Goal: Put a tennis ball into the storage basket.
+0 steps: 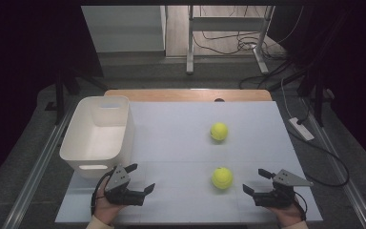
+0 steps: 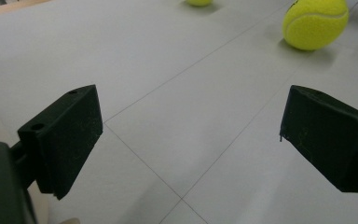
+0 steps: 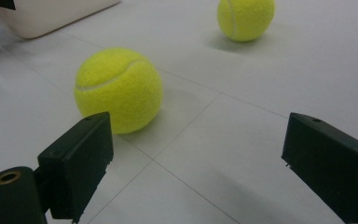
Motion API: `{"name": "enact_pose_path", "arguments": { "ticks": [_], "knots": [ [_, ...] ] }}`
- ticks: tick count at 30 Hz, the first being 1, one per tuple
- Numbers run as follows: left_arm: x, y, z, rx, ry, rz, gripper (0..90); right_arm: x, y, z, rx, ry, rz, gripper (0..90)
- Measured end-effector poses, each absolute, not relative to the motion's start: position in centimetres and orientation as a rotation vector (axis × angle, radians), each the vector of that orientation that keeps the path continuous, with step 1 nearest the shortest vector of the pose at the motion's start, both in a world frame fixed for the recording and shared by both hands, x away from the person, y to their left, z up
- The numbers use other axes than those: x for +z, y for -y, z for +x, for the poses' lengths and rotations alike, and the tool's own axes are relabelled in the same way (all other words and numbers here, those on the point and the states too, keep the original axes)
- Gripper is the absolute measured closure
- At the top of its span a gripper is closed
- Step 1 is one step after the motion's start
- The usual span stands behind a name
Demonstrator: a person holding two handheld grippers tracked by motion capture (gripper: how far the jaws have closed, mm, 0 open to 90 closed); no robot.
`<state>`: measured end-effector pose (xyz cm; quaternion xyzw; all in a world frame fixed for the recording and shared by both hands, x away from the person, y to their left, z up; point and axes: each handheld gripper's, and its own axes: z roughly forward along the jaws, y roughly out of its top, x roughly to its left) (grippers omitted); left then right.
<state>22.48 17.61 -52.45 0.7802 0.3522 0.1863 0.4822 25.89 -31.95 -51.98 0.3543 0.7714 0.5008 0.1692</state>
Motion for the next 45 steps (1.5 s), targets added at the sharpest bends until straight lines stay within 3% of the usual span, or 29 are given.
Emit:
{"name": "enact_pose_path", "arguments": {
  "ticks": [45],
  "knots": [
    [-52.0,-17.0,22.6,0.443,-0.861,1.898,6.2,-52.0,31.7,25.8,1.416,-2.21,0.982,9.2]
  ]
}}
